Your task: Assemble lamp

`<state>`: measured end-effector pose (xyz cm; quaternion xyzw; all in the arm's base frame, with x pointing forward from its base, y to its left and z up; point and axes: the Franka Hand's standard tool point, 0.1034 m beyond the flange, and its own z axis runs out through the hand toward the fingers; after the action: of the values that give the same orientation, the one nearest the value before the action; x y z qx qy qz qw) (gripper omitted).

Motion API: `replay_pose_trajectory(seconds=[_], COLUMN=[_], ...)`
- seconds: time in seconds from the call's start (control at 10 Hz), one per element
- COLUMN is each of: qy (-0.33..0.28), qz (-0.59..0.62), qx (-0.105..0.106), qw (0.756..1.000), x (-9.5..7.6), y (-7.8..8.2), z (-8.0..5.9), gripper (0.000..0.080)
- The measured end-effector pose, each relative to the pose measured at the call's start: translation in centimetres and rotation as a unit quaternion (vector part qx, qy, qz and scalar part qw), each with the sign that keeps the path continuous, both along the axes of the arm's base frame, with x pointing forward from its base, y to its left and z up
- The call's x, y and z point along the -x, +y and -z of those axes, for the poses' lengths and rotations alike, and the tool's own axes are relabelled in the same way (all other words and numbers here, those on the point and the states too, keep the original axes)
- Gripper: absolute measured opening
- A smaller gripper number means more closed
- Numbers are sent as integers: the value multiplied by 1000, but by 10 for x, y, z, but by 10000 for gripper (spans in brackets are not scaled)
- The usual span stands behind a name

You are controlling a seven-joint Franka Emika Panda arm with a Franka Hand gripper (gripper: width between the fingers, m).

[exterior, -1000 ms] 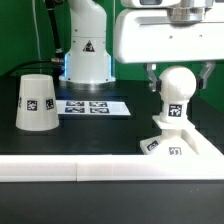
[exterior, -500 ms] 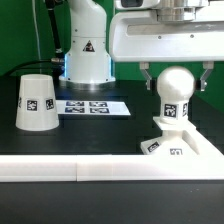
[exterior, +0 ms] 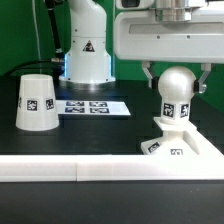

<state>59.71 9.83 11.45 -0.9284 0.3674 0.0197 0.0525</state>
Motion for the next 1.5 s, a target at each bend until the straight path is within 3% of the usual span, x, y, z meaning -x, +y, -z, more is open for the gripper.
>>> replay_pose_trajectory(seconds=[0.1,0.4,0.8,0.9,1.2,1.5], qy=[11,31,41,38,24,11], qz=[85,230,294,264,115,13], qx=[-15,-28,-32,-31,-16,-14], qw=[996,972,954,963,993,1000], x=[1,1,1,1,4,4], y=[-3,-2,1,1,5,6], z=[0,1,1,1,1,1], gripper=[578,579,590,674,699,699])
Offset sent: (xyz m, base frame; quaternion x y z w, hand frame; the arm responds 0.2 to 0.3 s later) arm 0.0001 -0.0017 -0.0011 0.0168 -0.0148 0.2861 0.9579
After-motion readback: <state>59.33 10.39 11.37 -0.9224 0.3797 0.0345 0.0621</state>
